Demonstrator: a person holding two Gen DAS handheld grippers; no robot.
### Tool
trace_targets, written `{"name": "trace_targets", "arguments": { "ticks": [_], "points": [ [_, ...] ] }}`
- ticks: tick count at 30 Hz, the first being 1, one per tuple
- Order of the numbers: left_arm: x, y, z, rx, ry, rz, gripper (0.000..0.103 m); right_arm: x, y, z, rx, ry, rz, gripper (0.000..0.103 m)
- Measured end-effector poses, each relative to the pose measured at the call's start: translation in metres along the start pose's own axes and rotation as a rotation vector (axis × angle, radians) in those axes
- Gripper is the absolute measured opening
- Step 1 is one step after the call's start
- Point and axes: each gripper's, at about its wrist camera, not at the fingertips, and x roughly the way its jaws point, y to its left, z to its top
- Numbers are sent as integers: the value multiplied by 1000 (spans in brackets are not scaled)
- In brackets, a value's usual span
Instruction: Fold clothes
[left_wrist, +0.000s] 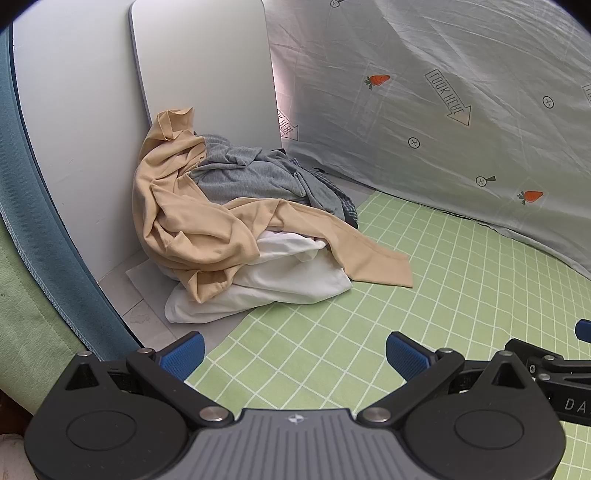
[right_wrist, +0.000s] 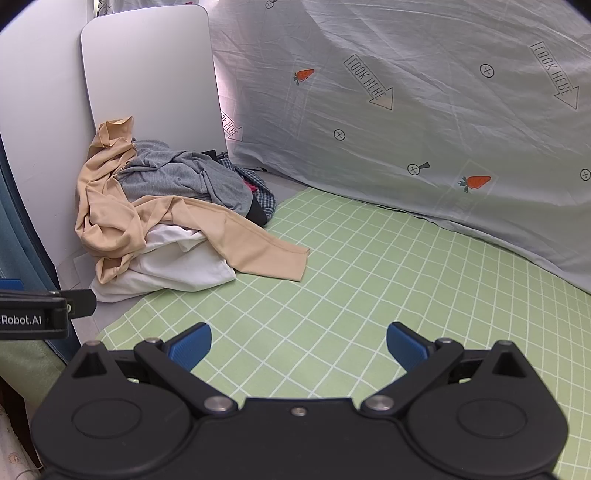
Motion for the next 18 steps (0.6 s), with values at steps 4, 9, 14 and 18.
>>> {"name": "trace_targets", "arguments": {
  "ticks": [4, 9, 14, 18],
  "points": [
    [4, 4, 0, -15, 10, 0, 103, 3, 0, -1, 6, 11, -1, 102],
    [18, 9, 3, -22, 39, 25, 103, 15, 2, -1, 19, 30, -9, 102],
    [35, 20, 8, -53, 59, 30, 103, 33, 5, 6, 19, 38, -23, 102],
    [53, 33, 15, -105, 81, 33, 103, 56, 12, 17, -6, 51, -21, 102]
  ]
}}
